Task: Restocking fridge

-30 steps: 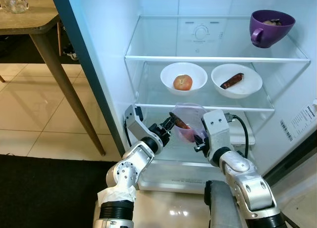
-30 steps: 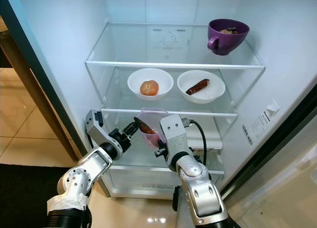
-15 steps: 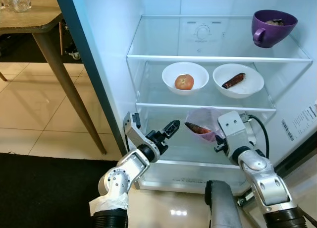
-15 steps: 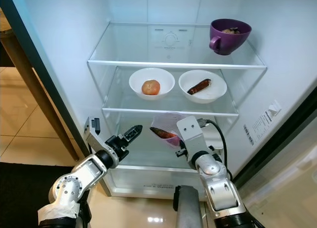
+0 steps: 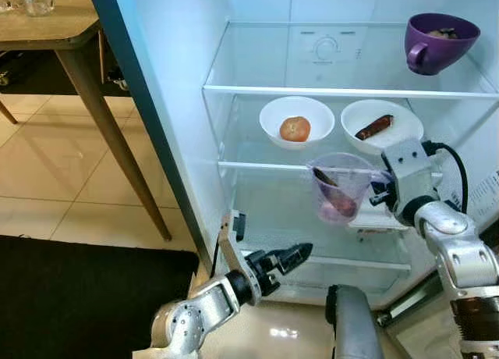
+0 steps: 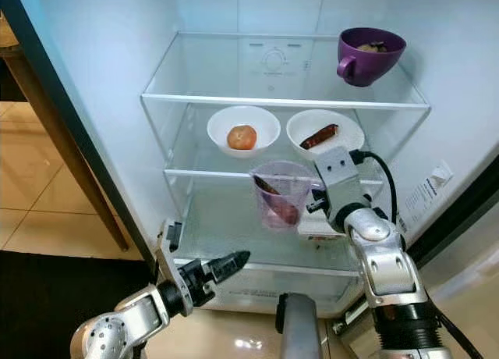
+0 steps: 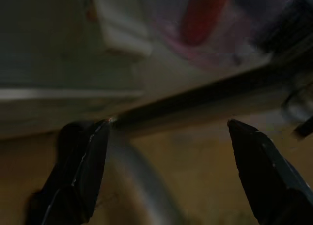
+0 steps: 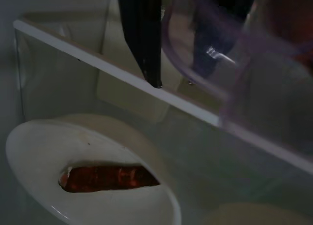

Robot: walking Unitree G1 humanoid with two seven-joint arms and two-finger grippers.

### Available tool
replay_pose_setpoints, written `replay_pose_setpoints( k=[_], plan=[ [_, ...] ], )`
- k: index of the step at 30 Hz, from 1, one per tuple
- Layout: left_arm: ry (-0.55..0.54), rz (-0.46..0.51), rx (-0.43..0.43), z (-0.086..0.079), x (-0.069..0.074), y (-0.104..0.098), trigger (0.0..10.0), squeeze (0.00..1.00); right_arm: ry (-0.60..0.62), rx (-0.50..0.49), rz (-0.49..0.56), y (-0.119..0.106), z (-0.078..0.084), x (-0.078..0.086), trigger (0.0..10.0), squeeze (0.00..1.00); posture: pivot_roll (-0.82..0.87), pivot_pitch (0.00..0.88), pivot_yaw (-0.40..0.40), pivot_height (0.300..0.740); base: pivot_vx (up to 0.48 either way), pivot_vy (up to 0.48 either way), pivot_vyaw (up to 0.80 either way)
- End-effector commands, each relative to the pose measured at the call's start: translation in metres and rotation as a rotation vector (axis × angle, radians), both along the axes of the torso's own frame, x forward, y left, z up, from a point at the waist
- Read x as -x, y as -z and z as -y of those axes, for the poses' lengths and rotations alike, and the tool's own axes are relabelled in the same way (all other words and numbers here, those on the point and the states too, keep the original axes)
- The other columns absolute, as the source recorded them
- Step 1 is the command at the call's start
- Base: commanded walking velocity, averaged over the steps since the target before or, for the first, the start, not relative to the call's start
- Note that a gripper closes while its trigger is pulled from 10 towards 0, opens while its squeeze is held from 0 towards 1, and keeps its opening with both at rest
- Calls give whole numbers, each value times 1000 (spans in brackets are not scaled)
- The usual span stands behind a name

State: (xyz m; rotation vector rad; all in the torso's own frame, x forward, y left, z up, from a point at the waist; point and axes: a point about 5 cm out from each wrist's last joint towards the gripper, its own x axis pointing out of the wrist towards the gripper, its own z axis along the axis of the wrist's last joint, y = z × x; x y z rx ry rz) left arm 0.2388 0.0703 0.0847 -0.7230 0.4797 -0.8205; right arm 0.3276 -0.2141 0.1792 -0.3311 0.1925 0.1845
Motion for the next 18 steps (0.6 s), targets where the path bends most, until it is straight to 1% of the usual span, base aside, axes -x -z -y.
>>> replay_pose_setpoints(
  k=[1, 4, 5, 6, 8, 10, 11, 12, 14, 16, 17, 18],
  plan=[
    [41, 107, -84, 1, 3, -4, 10000, 0, -36, -44, 30, -17, 3, 0, 0, 0, -3, 101, 23, 369, 0, 0, 0],
    [62, 213, -151, 3, 4, -8, 10000, 0, -67, -66, 44, -29, 8, 1, 0, 0, -2, 104, 23, 369, 0, 0, 0],
    [67, 239, -166, 4, 4, -10, 10000, 0, -68, -72, 50, -32, 10, 2, 0, 0, -2, 104, 23, 369, 0, 0, 0],
    [67, 239, -166, 4, 4, -10, 10000, 0, -68, -72, 50, -32, 10, 2, 0, 0, -2, 104, 23, 369, 0, 0, 0],
    [73, 361, -229, 6, 2, -17, 10000, 0, -74, -87, 75, -44, 15, 3, 0, 0, -1, 105, 22, 369, 0, 0, 0],
    [75, 457, -269, 8, 1, -24, 10000, 0, -82, -89, 96, -51, 19, 3, 0, 0, 0, 104, 22, 369, 0, 0, 0],
    [74, 484, -277, 9, 1, -26, 10000, 0, -87, -87, 101, -53, 20, 4, 0, 0, 0, 104, 22, 369, 0, 0, 0],
    [74, 484, -277, 9, 1, -26, 10000, 0, -87, -87, 101, -53, 20, 4, 0, 0, 0, 104, 22, 369, 0, 0, 0],
    [82, 567, -311, 12, 2, -33, 10000, 0, -113, -110, 110, -57, 20, 6, 0, 0, 1, 104, 22, 369, 0, 0, 0],
    [83, 584, -315, 12, 3, -34, 10000, 0, -124, -118, 109, -57, 20, 7, 0, 0, 1, 104, 22, 369, 0, 0, 0],
    [70, 614, -322, 12, 2, -37, 10000, 0, -137, -123, 126, -59, 21, 8, 0, 0, 2, 105, 23, 369, 0, 0, 0],
    [70, 614, -322, 12, 2, -37, 10000, 0, -137, -123, 126, -59, 21, 8, 0, 0, 2, 105, 23, 369, 0, 0, 0]
  ],
)
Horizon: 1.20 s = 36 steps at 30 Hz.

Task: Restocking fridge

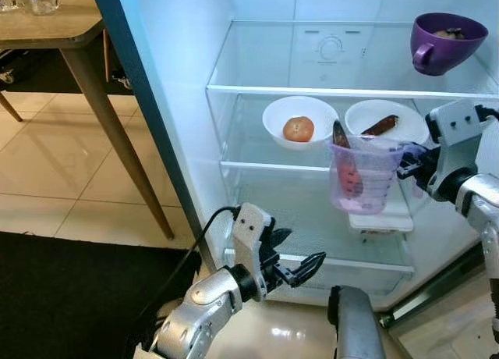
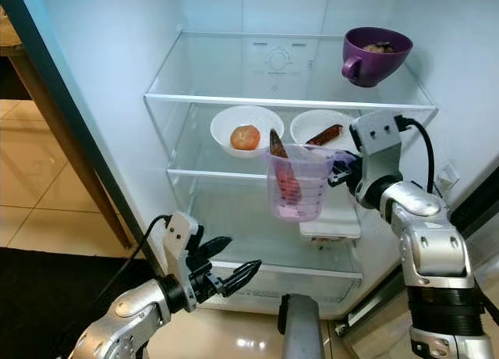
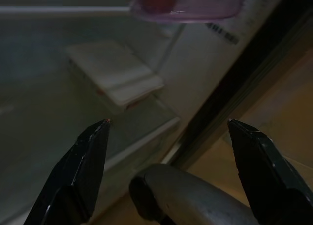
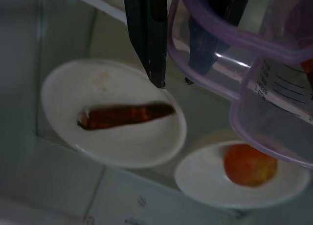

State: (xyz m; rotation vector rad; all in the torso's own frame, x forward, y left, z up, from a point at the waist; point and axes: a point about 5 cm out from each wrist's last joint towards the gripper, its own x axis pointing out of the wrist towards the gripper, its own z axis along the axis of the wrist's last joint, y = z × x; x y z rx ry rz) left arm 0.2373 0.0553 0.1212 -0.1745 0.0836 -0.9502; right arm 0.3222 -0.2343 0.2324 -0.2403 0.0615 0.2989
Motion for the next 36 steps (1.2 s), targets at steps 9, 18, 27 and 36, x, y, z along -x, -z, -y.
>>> replay_pose_setpoints(
  k=[9, 18, 27, 36],
  plan=[
    [-202, 254, -22, -13, -9, -26, 10000, 0, -51, -36, 147, -27, 15, 7, 0, 0, 6, 110, 23, 369, 0, 0, 0],
    [-349, 396, -43, -17, -9, -39, 10000, 0, -152, -133, 272, -54, -1, 12, 0, 0, 8, 115, 23, 369, 0, 0, 0],
    [-388, 470, -37, -12, -6, -47, 10000, 0, -256, -171, 338, -65, -17, 14, 0, 0, 11, 112, 18, 369, 0, 0, 0],
    [-462, 443, -5, -16, -11, -46, 10000, 0, -292, -183, 351, -71, -37, 11, 0, 0, 12, 103, 13, 369, 0, 0, 0]
  ],
)
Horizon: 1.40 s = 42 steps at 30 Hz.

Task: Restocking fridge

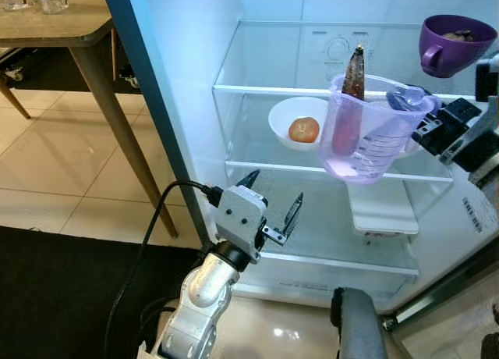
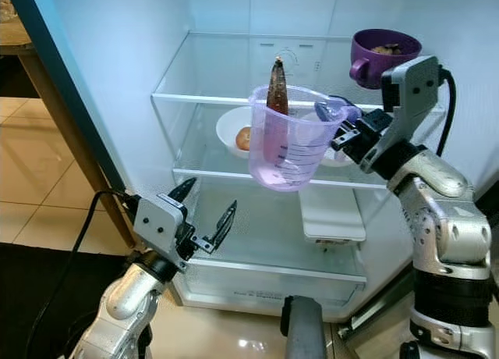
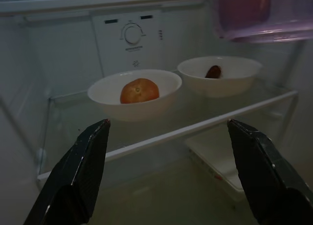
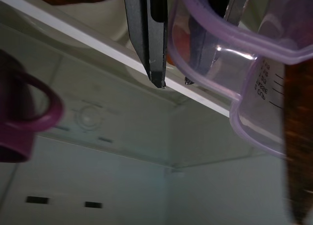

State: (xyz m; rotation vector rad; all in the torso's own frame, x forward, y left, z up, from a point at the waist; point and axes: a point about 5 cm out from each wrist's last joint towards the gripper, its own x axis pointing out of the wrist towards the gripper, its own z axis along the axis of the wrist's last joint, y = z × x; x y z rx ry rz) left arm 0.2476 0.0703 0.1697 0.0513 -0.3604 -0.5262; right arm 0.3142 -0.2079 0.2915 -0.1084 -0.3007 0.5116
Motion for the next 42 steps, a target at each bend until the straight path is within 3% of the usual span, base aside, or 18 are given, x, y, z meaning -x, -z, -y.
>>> replay_pose_setpoints(
  k=[1, 9, 12, 14, 18, 20, 26, 32, 42],
  plan=[
    [-12, -17, 23, -1, 0, 2, 10000, 0, -36, 1, 48, -12, -11, 3, 0, 0, 12, 103, 13, 369, 0, 0, 0],
    [-12, -39, 80, 5, -5, 2, 10000, 0, -39, -3, 81, -22, -40, -10, 0, 0, 9, 96, 6, 369, 0, 0, 0],
    [-10, -40, 83, 7, -5, 3, 10000, 0, -31, 2, 84, -23, -43, -12, 0, 0, 7, 94, 7, 369, 0, 0, 0],
    [0, -51, 83, 11, -5, 7, 10000, 0, 6, 57, 73, -22, -57, -22, 0, 0, 5, 92, 6, 369, 0, 0, 0],
    [4, -54, 83, 12, -5, 7, 10000, 0, 32, 91, 71, -23, -61, -27, 0, 0, 3, 92, 7, 369, 0, 0, 0],
    [7, -56, 86, 14, -5, 8, 10000, 0, 93, 127, 73, -29, -67, -38, 0, 0, 3, 92, 7, 369, 0, 0, 0],
    [12, -53, 91, 17, -5, 7, 10000, 0, 200, 141, 91, -43, -67, -55, 0, 0, 0, 95, 4, 369, 0, 0, 0],
    [14, -51, 95, 19, -5, 7, 10000, 0, 288, 58, 93, -60, -61, -69, 0, 0, -1, 99, 2, 369, 0, 0, 0],
    [12, -53, 95, 19, -4, 9, 10000, 0, 326, 21, 111, -72, -58, -75, 0, 0, -1, 102, 1, 369, 0, 0, 0]
  ],
)
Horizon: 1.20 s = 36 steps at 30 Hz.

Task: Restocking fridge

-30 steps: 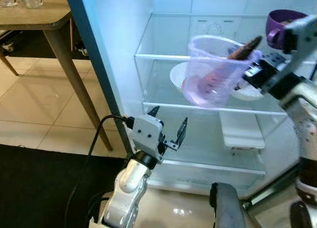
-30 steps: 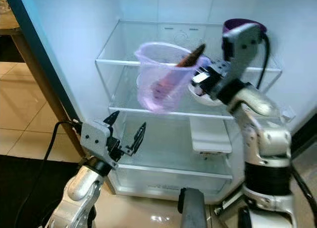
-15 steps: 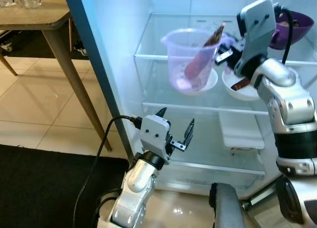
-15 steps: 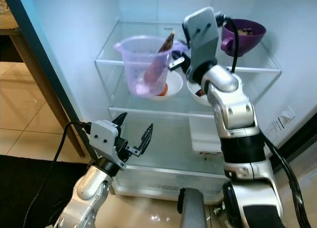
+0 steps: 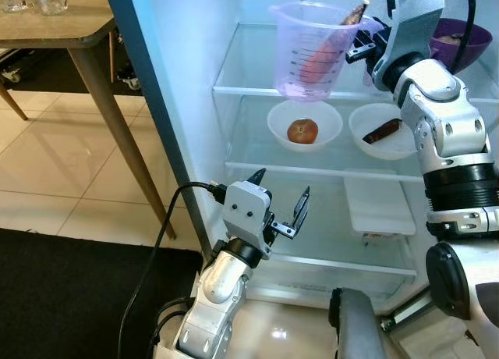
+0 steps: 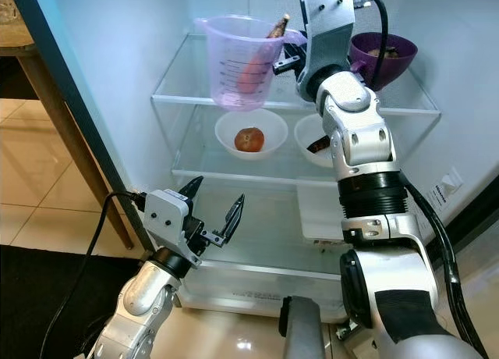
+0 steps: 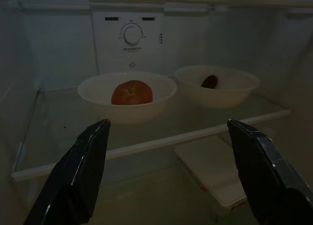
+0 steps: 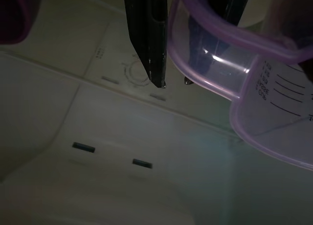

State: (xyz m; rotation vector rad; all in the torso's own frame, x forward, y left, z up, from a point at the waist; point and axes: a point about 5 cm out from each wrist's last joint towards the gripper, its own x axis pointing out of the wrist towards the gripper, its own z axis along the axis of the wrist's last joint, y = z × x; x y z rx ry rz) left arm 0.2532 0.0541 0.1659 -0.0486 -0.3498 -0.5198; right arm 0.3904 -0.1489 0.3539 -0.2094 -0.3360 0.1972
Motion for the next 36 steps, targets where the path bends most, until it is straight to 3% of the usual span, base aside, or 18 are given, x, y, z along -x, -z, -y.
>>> replay_pose_setpoints(
  k=[1, 16, 22, 23, 25, 28, 34, 35, 36],
  plan=[
    [3, -18, 3, 3, 1, 5, 10000, 0, 11, -4, 44, -10, 0, 1, 0, 0, -1, 102, 1, 369, 0, 0, 0],
    [6, -18, 8, 5, 2, 5, 10000, 0, 203, 136, 46, -18, -1, -9, 0, 0, -3, 104, -1, 369, 0, 0, 0],
    [8, -20, 10, 6, 3, 5, 10000, 0, 325, 163, 29, -17, 10, -12, 0, 0, -6, 107, -2, 369, 0, 0, 0],
    [8, -20, 11, 6, 3, 5, 10000, 0, 367, 169, 22, -16, 15, -13, 784, 0, -5, 107, -2, 369, 0, 0, 0],
    [9, -21, 12, 7, 3, 5, 10000, 0, 407, 164, 10, -14, 19, -14, 902, 0, -4, 108, -2, 369, 0, 0, 0],
    [8, -21, 13, 7, 3, 5, 10000, 0, 488, 147, -7, -12, 29, -16, 2784, 0, -4, 108, -3, 369, 0, 0, 0],
    [7, -22, 13, 7, 3, 5, 10000, 0, 556, 121, -11, -13, 36, -16, 3843, 8, -2, 106, -5, 369, 0, 0, 0],
    [7, -22, 13, 7, 4, 5, 10000, 0, 548, 107, -29, -11, 35, -17, 10000, 1000, 0, 104, -7, 369, 0, 0, 0],
    [7, -22, 13, 7, 4, 5, 10000, 0, 548, 107, -29, -11, 35, -17, 10000, 1000, 0, 104, -7, 369, 0, 0, 0]
  ],
)
